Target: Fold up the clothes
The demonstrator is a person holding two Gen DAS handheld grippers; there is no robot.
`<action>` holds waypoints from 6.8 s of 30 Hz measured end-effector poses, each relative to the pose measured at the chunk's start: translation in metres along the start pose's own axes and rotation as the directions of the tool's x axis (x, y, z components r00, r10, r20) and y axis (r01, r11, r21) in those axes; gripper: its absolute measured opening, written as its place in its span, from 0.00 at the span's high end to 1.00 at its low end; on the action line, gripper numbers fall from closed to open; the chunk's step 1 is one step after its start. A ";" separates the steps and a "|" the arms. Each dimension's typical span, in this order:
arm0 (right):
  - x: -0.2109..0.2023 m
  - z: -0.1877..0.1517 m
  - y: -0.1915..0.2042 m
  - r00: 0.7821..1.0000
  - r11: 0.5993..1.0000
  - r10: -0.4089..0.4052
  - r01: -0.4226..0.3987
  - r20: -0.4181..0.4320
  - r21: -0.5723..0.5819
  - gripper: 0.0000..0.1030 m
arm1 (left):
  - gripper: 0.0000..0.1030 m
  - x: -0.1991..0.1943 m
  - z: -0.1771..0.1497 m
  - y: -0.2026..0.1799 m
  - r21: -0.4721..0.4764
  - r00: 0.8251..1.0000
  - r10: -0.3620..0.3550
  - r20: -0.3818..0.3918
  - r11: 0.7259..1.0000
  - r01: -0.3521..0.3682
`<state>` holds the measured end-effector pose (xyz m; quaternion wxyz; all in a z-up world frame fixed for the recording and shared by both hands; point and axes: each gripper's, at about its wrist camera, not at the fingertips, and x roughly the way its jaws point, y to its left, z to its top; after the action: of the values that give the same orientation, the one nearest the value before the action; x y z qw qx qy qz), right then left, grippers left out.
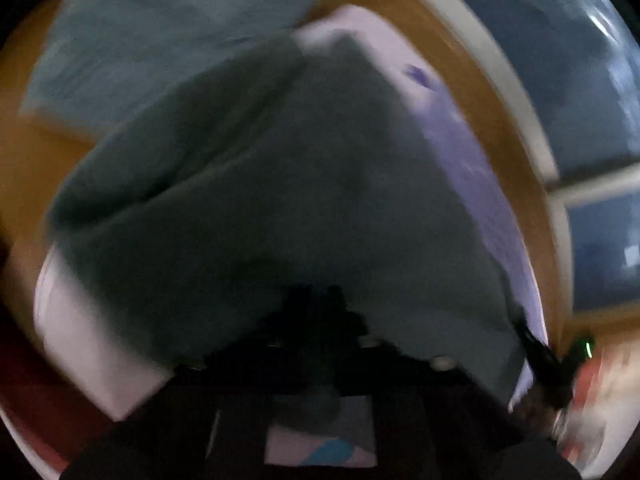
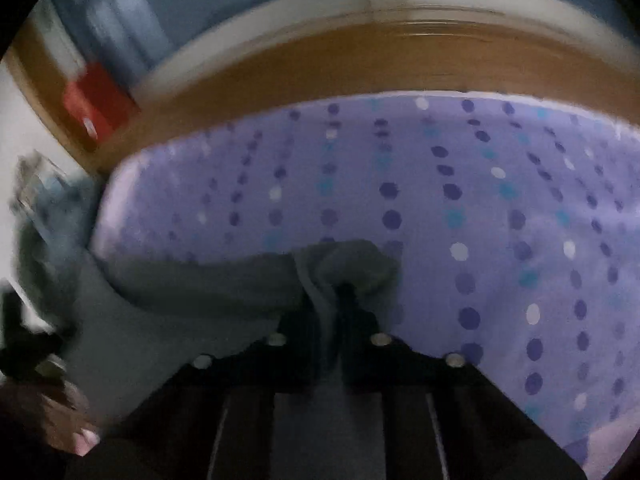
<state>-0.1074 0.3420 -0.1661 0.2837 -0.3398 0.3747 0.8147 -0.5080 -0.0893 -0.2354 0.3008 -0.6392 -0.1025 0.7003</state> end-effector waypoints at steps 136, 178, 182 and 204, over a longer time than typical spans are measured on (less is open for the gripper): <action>-0.042 -0.151 0.159 0.996 0.951 -0.079 0.063 -0.041 -0.301 0.77 | 0.62 -0.031 0.063 -0.016 0.374 0.936 -0.337 -0.097 0.859 0.348; -0.031 -0.076 0.002 0.994 0.996 -0.072 0.068 -0.080 -0.052 0.52 | 0.61 0.037 -0.156 -0.133 0.552 0.968 -0.075 -0.239 0.810 0.199; -0.030 -0.072 -0.008 0.995 1.000 -0.011 0.011 -0.099 0.000 0.44 | 0.61 0.038 -0.157 -0.128 0.530 0.963 -0.084 -0.257 0.821 0.213; -0.067 -0.008 0.175 1.000 0.883 -0.012 0.012 0.004 -0.470 0.91 | 0.61 0.047 -0.046 -0.118 0.165 0.804 -0.413 -0.428 0.839 0.519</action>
<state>-0.1896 0.2238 -0.0450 0.1981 -0.4004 0.1639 0.8795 -0.4297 0.0193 -0.2194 0.5642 -0.6674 -0.1005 0.4755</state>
